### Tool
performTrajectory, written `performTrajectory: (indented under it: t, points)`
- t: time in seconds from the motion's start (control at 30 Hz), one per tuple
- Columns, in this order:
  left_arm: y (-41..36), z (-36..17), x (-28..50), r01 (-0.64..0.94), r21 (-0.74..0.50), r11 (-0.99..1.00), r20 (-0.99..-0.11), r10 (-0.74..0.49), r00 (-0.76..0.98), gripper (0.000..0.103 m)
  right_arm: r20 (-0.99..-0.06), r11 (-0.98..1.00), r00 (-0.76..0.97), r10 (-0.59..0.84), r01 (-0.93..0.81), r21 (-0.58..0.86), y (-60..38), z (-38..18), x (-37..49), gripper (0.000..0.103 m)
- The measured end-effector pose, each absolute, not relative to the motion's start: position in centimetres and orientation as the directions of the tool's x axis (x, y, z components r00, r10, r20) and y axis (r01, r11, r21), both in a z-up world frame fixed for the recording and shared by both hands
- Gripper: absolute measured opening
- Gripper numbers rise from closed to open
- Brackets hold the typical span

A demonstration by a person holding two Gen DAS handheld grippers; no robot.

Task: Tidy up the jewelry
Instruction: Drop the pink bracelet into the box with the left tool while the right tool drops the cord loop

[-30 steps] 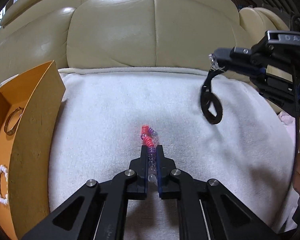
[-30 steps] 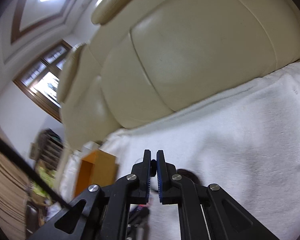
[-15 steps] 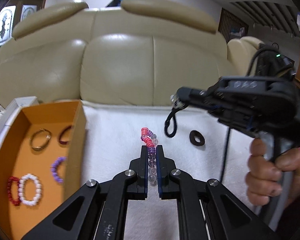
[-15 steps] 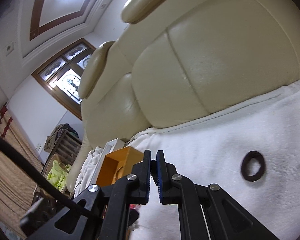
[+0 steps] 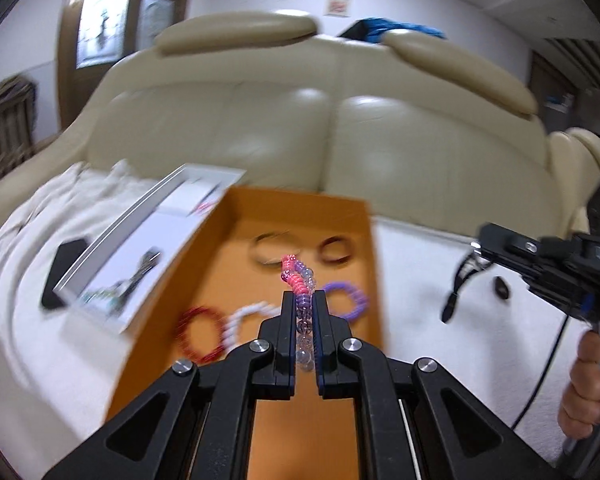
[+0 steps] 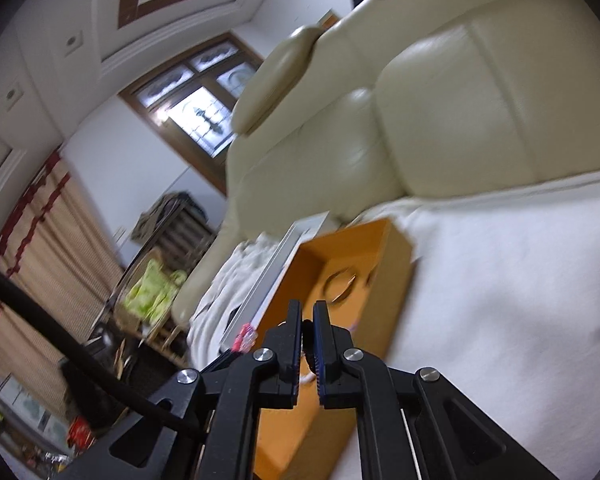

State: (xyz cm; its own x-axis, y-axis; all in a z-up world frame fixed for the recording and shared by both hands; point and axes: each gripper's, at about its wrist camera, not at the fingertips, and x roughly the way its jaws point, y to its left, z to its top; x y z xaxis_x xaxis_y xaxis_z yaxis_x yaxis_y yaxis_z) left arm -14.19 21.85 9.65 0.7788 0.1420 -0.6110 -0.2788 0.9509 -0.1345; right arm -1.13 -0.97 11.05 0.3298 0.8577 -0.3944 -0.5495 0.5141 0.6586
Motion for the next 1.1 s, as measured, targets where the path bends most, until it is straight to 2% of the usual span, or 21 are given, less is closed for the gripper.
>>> performTrajectory:
  t: [0.1, 0.3, 0.53, 0.63, 0.7, 0.77, 0.8, 1.1]
  points:
    - [23.3, 8.6, -15.6, -0.343, -0.126, 0.931, -0.640, 0.188, 0.745, 0.007, -0.421, 0.497, 0.271, 0.866, -0.568, 0.656, 1.6, 10.0, -2.5, 0.006]
    - [24.7, 6.0, -16.5, -0.396, -0.123, 0.910, -0.716, 0.195, 0.670, 0.007, -0.478, 0.487, 0.188, 0.858, -0.593, 0.641, 5.9, 7.7, -4.7, 0.006]
    - [25.5, 3.2, -15.5, -0.440, -0.088, 0.893, -0.804, 0.197, 0.561, 0.008, -0.579, 0.539, 0.149, 0.802, -0.599, 0.592, 9.6, 4.7, -5.5, 0.006]
    - [25.8, 2.4, -15.2, -0.455, -0.083, 0.887, -0.829, 0.192, 0.526, 0.009, -0.616, 0.572, 0.160, 0.772, -0.599, 0.561, 9.8, 3.8, -5.7, 0.010]
    - [25.8, 2.3, -15.0, -0.460, -0.077, 0.885, -0.834, 0.196, 0.516, 0.012, -0.626, 0.580, 0.156, 0.764, -0.590, 0.561, 9.9, 3.5, -5.4, 0.010]
    - [25.7, 2.4, -14.9, -0.473, -0.056, 0.879, -0.836, 0.218, 0.504, 0.038, -0.629, 0.594, 0.172, 0.758, -0.581, 0.557, 9.4, 3.7, -5.1, 0.010]
    - [25.6, 2.5, -14.9, -0.478, -0.052, 0.877, -0.832, 0.226, 0.506, 0.043, -0.628, 0.598, 0.176, 0.758, -0.573, 0.561, 9.1, 3.8, -4.8, 0.011]
    - [21.8, 5.4, -13.8, -0.416, 0.005, 0.909, -0.724, 0.291, 0.626, 0.055, -0.590, 0.631, 0.273, 0.760, -0.525, 0.571, 4.5, 5.9, -2.8, 0.011]
